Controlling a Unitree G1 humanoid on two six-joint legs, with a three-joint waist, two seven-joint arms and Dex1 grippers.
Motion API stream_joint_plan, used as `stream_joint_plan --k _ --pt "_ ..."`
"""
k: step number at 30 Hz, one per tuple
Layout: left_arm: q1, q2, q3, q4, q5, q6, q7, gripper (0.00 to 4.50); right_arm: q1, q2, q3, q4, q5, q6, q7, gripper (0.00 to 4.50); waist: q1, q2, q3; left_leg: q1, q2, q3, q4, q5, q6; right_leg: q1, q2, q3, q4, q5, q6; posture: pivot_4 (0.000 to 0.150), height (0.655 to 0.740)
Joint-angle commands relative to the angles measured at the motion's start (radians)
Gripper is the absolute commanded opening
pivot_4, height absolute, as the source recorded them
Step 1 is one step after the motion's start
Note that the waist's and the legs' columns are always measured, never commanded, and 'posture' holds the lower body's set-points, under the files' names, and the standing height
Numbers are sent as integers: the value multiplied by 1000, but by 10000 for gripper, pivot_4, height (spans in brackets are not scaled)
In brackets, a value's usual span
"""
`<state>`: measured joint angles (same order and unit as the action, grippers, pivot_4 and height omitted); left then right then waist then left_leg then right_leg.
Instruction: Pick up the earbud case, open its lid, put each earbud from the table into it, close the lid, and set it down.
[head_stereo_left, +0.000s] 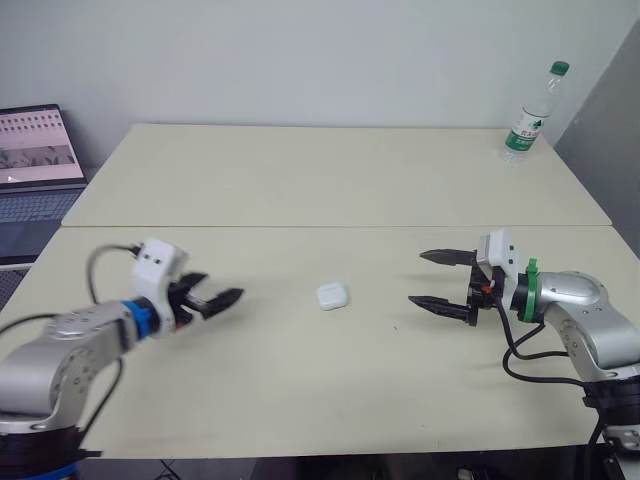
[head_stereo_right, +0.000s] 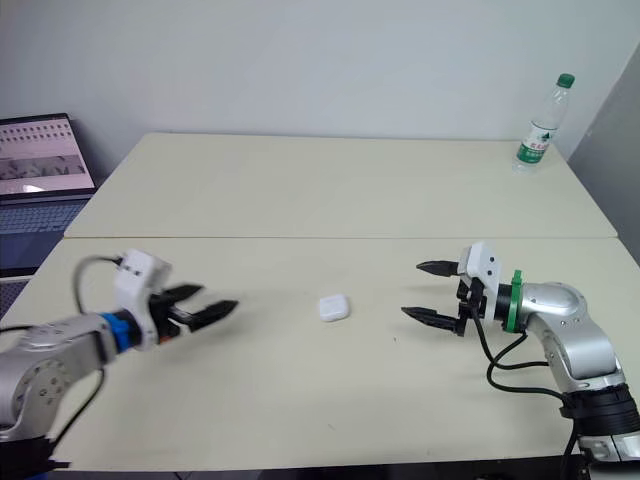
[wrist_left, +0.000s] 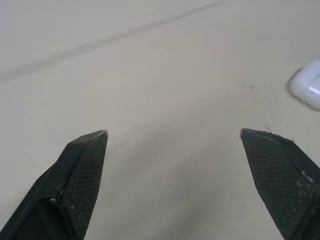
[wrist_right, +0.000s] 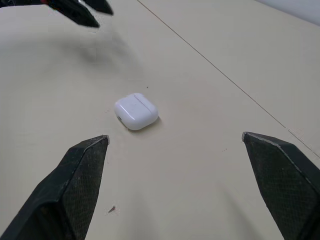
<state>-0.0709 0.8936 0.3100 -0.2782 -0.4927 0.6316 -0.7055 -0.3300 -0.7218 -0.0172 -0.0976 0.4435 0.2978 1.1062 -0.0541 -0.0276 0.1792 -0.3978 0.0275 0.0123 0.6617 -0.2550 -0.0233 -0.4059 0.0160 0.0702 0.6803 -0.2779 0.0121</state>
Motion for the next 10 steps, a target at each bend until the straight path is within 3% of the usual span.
stream_joint_plan --k 1,10 --pt "-10 0 51 51 49 -171 -50 44580 -24 -29 -53 17 14 5 5 45000 9 -1 0 -1 0 1 0 0 1 0 -1 0 -1 0 1 1500 7400" --pt "-17 -25 31 65 39 -227 -102 44580 -49 -30 -58 55 5 8 -2 45000 23 -2 1 -2 1 -1 0 -1 2 -1 -1 -4 0 0 1 1500 7400"
